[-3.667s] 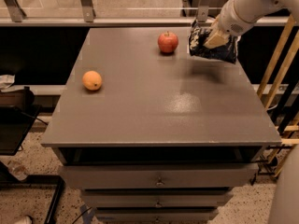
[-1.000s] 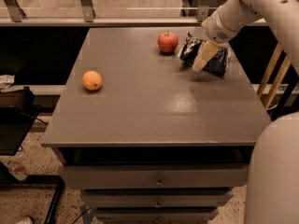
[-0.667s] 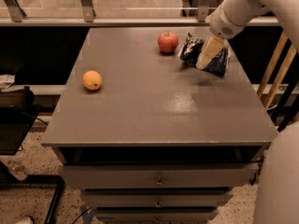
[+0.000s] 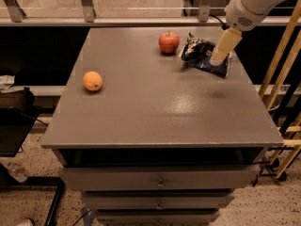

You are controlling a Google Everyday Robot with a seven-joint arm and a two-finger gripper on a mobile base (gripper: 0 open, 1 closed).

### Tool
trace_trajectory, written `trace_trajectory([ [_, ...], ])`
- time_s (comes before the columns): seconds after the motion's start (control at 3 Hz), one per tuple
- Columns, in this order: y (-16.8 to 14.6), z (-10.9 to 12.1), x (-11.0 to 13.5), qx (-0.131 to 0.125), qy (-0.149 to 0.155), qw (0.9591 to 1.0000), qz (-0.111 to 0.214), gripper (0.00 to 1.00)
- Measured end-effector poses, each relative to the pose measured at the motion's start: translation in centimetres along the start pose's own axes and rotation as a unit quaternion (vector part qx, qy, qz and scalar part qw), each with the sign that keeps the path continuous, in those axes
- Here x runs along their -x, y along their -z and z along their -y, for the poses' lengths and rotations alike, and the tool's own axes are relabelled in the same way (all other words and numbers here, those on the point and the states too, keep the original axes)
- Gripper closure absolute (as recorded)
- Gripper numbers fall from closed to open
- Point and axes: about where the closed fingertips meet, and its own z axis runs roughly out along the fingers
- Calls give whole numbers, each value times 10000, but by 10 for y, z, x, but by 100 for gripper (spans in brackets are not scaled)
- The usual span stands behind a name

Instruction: Move blue chip bag near apple

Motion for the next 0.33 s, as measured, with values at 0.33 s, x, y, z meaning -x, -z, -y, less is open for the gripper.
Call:
trace_trajectory([
  [0.33, 20, -4, -11, -139, -199, 9996, -155, 0],
])
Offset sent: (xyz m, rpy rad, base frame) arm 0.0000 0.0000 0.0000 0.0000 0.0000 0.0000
